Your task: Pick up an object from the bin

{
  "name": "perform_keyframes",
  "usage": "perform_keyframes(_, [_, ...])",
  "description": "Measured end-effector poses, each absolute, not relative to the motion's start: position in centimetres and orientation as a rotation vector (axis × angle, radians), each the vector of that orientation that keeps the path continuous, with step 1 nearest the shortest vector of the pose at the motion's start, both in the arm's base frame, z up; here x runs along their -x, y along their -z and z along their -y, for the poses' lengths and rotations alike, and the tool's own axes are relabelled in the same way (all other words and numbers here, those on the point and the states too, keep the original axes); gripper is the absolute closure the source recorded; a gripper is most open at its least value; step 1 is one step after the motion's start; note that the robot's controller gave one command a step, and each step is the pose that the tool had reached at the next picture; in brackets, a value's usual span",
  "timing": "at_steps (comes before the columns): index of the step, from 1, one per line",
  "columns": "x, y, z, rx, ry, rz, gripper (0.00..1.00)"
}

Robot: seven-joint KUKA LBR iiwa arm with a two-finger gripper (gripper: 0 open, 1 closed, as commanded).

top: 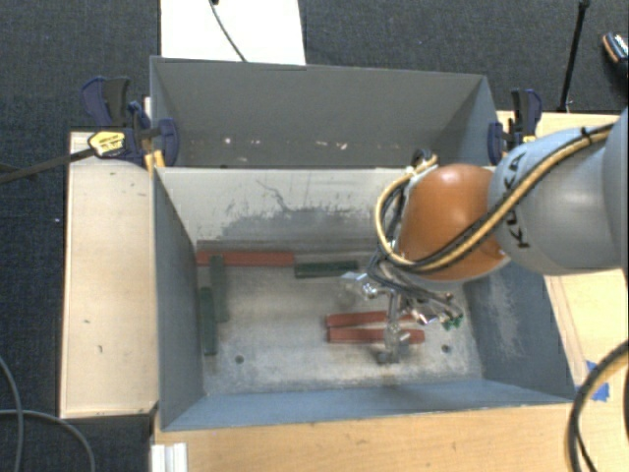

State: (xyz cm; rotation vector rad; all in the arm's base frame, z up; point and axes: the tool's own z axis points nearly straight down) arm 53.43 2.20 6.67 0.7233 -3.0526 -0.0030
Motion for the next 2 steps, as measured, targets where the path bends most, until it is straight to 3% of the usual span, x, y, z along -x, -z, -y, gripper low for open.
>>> perform_keyframes(1, [-53.6,-7.1,-2.2,-0.715,0.001,3.06,1.0])
perform_keyframes(2, [-53.8,-21.3,-4.3,-0.821,-0.002,3.044,1.0])
